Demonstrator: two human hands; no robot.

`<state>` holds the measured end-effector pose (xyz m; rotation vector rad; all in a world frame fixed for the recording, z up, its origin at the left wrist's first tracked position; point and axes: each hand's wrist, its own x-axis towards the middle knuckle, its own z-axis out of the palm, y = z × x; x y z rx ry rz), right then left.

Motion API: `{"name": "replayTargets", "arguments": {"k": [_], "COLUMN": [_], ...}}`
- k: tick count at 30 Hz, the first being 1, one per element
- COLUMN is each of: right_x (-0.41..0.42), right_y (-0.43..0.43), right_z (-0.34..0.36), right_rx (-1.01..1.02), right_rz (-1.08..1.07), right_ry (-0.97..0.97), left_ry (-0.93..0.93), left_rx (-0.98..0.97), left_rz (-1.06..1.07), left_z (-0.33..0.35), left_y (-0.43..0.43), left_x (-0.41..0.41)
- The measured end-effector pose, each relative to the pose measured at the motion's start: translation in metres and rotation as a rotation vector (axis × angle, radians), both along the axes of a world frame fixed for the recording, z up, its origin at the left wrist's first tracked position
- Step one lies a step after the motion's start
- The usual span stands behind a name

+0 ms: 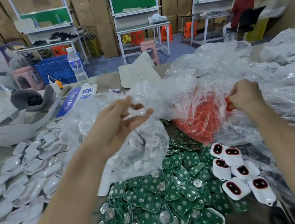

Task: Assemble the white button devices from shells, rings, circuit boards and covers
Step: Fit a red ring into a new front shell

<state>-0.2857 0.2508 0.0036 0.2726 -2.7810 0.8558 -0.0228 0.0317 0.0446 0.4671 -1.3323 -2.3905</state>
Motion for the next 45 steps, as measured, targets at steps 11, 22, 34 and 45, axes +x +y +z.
{"name": "replayTargets", "arguments": {"k": [11,22,34,45], "right_x": [0.064,0.156,0.160,0.166], "right_y": [0.007,-0.035,-0.033,-0.040], "right_z": [0.005,-0.036,-0.043,-0.052], "right_rx": [-0.723,-0.779,-0.498,-0.360], "right_rz": [0.217,0.576,0.635,0.661], "right_ry": [0.081,-0.431,-0.159,0.197], "left_ry": [0.140,0.097,-0.048,0.059], "left_rx": [0.155,-0.089,-0.352,0.002], "left_rz": [-0.350,-0.140,-0.059,-0.062], "left_z": [-0.079,-0.099,-0.112,-0.110], "left_y": [0.048,0.054,0.056,0.066], "left_x": [-0.022,-0.012,-0.017,-0.016]}}
